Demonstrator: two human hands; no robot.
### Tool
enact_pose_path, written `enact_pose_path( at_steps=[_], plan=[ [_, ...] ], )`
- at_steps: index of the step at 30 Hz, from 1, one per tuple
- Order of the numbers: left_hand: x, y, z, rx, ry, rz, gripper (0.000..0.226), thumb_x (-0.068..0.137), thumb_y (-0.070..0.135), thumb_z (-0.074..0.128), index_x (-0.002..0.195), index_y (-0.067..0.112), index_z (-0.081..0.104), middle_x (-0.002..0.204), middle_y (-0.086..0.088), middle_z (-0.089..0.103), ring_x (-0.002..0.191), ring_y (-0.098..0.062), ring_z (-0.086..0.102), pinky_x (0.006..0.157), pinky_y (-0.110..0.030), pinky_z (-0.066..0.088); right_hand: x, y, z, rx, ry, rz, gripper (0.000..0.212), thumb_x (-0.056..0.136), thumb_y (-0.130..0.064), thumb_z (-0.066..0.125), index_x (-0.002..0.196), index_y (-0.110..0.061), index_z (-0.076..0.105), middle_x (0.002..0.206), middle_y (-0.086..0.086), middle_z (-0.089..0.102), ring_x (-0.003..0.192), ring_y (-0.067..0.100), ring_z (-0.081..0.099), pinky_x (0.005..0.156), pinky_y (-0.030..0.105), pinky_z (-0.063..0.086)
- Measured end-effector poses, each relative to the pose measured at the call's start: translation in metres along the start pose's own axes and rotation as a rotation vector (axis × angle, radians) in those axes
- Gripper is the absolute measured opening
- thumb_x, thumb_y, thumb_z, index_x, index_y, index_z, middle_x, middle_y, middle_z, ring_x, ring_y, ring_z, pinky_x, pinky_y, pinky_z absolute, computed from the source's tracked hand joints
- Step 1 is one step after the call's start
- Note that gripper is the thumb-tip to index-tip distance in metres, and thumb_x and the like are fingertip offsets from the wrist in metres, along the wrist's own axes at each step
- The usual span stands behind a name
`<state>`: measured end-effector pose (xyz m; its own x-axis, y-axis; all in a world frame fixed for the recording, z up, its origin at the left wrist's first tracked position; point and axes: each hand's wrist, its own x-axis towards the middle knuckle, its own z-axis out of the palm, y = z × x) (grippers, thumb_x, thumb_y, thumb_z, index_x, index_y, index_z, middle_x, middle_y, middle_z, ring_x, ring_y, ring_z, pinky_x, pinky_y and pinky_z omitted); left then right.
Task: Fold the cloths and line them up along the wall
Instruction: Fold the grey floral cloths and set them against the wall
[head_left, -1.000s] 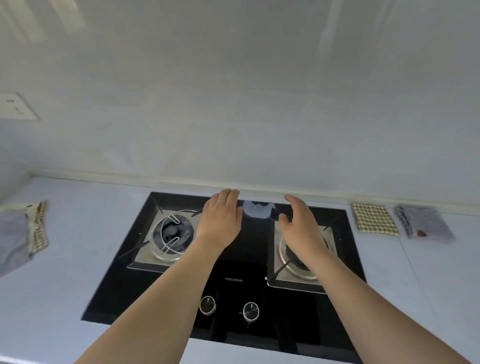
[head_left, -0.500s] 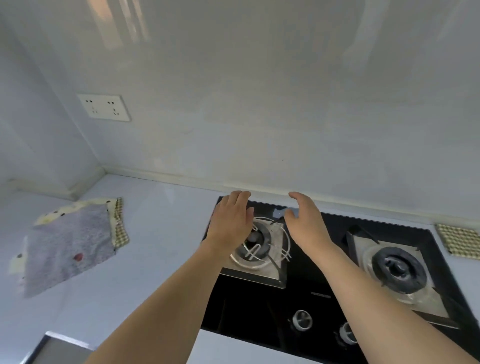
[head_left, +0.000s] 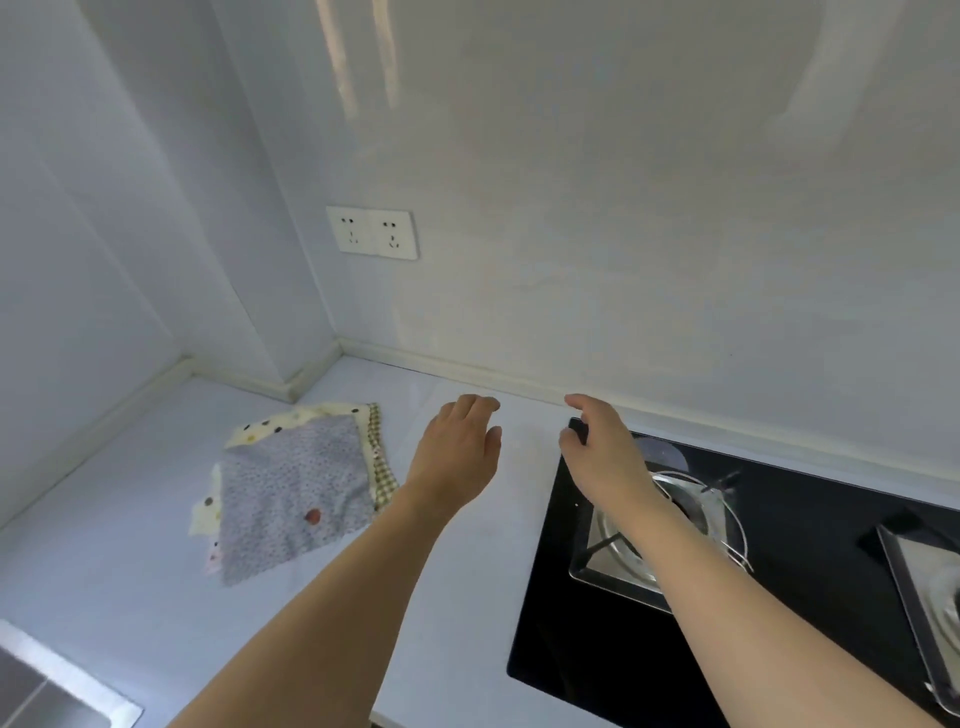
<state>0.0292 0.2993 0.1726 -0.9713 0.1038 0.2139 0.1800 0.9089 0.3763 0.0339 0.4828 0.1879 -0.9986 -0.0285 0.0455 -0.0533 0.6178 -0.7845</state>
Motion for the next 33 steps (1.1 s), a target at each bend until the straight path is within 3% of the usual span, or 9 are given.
enact_pose_path(
  at_steps=[6, 8, 13, 15, 19, 23, 27, 30, 33],
  plan=[
    [-0.008, -0.101, -0.023, -0.023, -0.074, -0.104, 0.033, 0.097, 0.019, 0.045, 0.130, 0.016, 0.052, 0.133, 0.000, 0.050, 0.123, -0.022, 0.045, 0.099, -0.034, 0.038, 0.015, -0.041, 0.069, 0.005, -0.058, -0.049, 0.044, 0.096, -0.017, 0.046, 0.139, -0.022, 0.042, 0.143, -0.009, 0.042, 0.131, 0.010, 0.040, 0.110, 0.033, 0.034],
    [-0.014, -0.182, -0.014, -0.039, -0.110, -0.168, 0.030, 0.095, 0.015, 0.046, 0.123, 0.016, 0.057, 0.128, 0.000, 0.053, 0.119, -0.021, 0.048, 0.095, -0.033, 0.040, 0.039, -0.051, 0.147, -0.014, -0.114, -0.067, 0.044, 0.096, -0.018, 0.046, 0.139, -0.022, 0.043, 0.143, -0.010, 0.043, 0.130, 0.009, 0.041, 0.109, 0.032, 0.036],
    [-0.039, -0.250, 0.007, -0.054, -0.192, -0.164, 0.018, 0.093, 0.013, 0.050, 0.107, 0.019, 0.060, 0.104, 0.009, 0.053, 0.089, -0.013, 0.056, 0.067, -0.018, 0.040, 0.043, -0.044, 0.224, -0.070, -0.205, -0.194, 0.037, 0.095, -0.016, 0.048, 0.132, -0.021, 0.051, 0.131, -0.009, 0.051, 0.118, 0.009, 0.050, 0.101, 0.026, 0.041],
    [-0.053, -0.278, 0.031, -0.092, -0.202, -0.144, 0.011, 0.091, 0.015, 0.053, 0.097, 0.024, 0.056, 0.095, 0.011, 0.052, 0.081, -0.013, 0.055, 0.066, -0.021, 0.044, 0.041, -0.028, 0.267, -0.106, -0.257, -0.252, 0.031, 0.094, -0.015, 0.050, 0.124, -0.018, 0.056, 0.121, -0.004, 0.056, 0.110, 0.012, 0.054, 0.097, 0.031, 0.044],
    [-0.076, -0.307, 0.069, -0.097, -0.082, -0.005, 0.009, 0.084, 0.019, 0.060, 0.080, 0.022, 0.052, 0.080, 0.009, 0.048, 0.067, -0.011, 0.046, 0.061, -0.028, 0.040, 0.031, 0.013, 0.333, -0.129, -0.248, -0.344, 0.022, 0.088, -0.017, 0.055, 0.109, -0.018, 0.062, 0.103, -0.002, 0.060, 0.095, 0.017, 0.059, 0.086, 0.039, 0.050],
    [-0.097, -0.321, 0.088, 0.116, 0.008, 0.190, 0.015, 0.081, 0.033, 0.055, 0.085, 0.019, 0.060, 0.092, 0.006, 0.056, 0.080, -0.018, 0.051, 0.073, -0.034, 0.044, 0.016, 0.042, 0.366, -0.301, -0.127, -0.476, 0.021, 0.081, -0.029, 0.056, 0.098, -0.021, 0.065, 0.098, -0.002, 0.062, 0.093, 0.025, 0.057, 0.080, 0.042, 0.046],
    [-0.119, -0.337, 0.097, 0.299, 0.121, 0.214, 0.026, 0.084, 0.040, 0.047, 0.093, 0.020, 0.061, 0.106, 0.004, 0.059, 0.093, -0.022, 0.053, 0.081, -0.038, 0.045, 0.010, 0.048, 0.368, -0.385, -0.090, -0.536, 0.028, 0.087, -0.040, 0.051, 0.109, -0.029, 0.063, 0.112, -0.009, 0.058, 0.106, 0.019, 0.049, 0.092, 0.039, 0.038],
    [-0.126, -0.345, 0.096, 0.373, 0.203, 0.186, 0.031, 0.088, 0.043, 0.038, 0.094, 0.022, 0.061, 0.099, 0.004, 0.057, 0.088, -0.022, 0.051, 0.076, -0.037, 0.042, 0.006, 0.049, 0.370, -0.428, -0.078, -0.571, 0.032, 0.092, -0.040, 0.050, 0.122, -0.031, 0.057, 0.121, -0.009, 0.054, 0.112, 0.019, 0.045, 0.097, 0.037, 0.034],
    [-0.126, -0.347, 0.095, 0.405, 0.239, 0.206, 0.023, 0.094, 0.031, 0.042, 0.094, 0.021, 0.063, 0.093, 0.002, 0.056, 0.082, -0.024, 0.051, 0.070, -0.033, 0.031, 0.003, 0.045, 0.368, -0.405, -0.074, -0.567, 0.027, 0.092, -0.038, 0.052, 0.117, -0.030, 0.062, 0.117, -0.009, 0.056, 0.111, 0.019, 0.045, 0.098, 0.038, 0.035]
  ],
)
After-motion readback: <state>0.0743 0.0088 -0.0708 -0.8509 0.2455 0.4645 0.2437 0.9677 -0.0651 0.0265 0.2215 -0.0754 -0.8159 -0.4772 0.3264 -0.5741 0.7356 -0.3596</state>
